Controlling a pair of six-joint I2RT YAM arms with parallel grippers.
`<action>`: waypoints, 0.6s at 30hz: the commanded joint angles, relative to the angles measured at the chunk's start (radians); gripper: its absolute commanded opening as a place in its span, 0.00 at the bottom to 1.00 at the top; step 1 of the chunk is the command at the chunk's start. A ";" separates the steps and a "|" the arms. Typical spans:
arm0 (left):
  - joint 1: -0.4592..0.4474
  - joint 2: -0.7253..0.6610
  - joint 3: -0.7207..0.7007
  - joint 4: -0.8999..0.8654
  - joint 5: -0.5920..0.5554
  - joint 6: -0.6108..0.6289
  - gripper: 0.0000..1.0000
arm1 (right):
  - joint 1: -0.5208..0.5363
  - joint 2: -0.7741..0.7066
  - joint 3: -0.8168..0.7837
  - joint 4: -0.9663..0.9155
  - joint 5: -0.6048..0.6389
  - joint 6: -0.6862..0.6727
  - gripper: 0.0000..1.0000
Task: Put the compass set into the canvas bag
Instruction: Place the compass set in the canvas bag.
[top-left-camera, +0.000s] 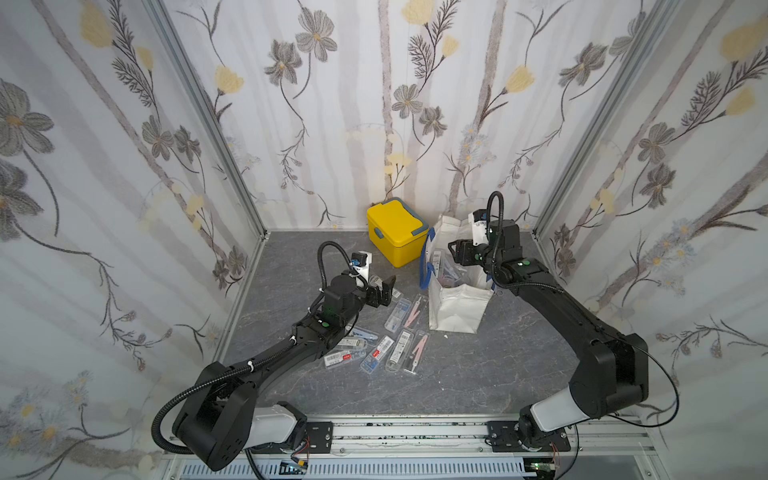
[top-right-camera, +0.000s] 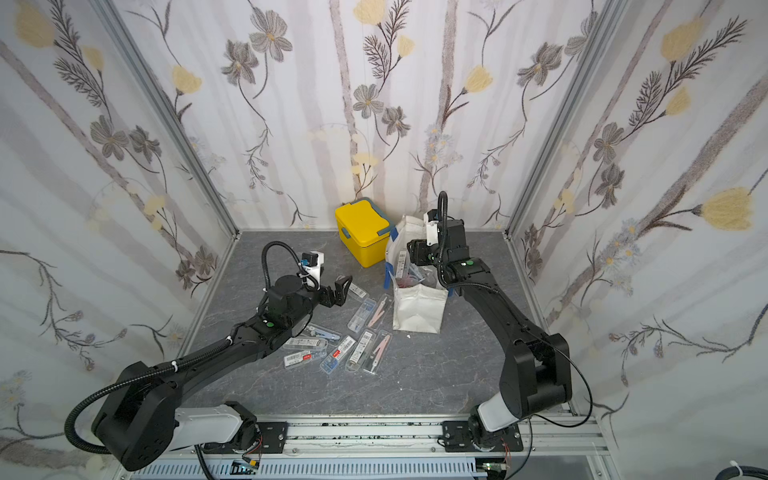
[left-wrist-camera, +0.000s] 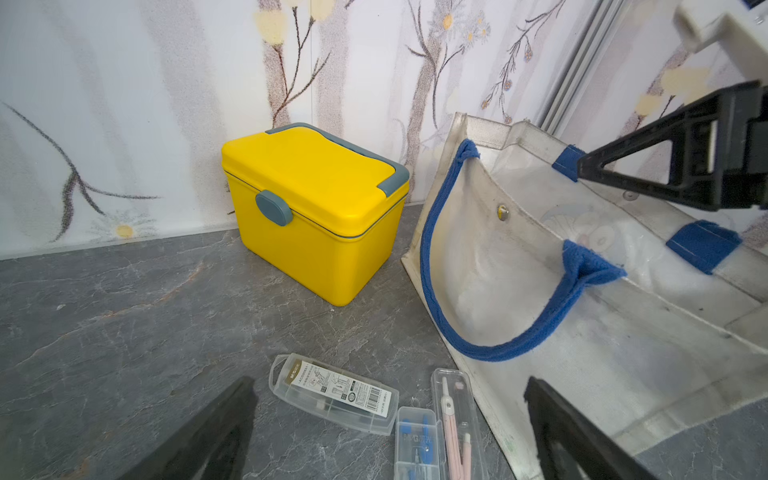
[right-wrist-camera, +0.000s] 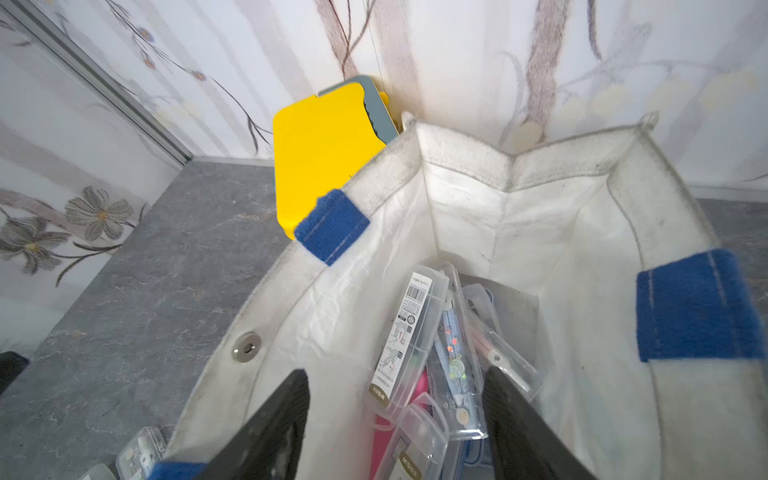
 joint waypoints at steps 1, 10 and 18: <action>0.001 -0.012 -0.001 -0.006 -0.012 0.016 1.00 | 0.008 -0.048 -0.029 0.088 -0.030 -0.030 0.71; 0.030 -0.059 -0.049 0.041 -0.191 -0.099 1.00 | 0.120 -0.150 -0.077 0.168 -0.038 -0.075 0.87; 0.087 -0.065 -0.055 0.001 -0.217 -0.203 1.00 | 0.234 -0.201 -0.157 0.311 -0.085 -0.127 0.99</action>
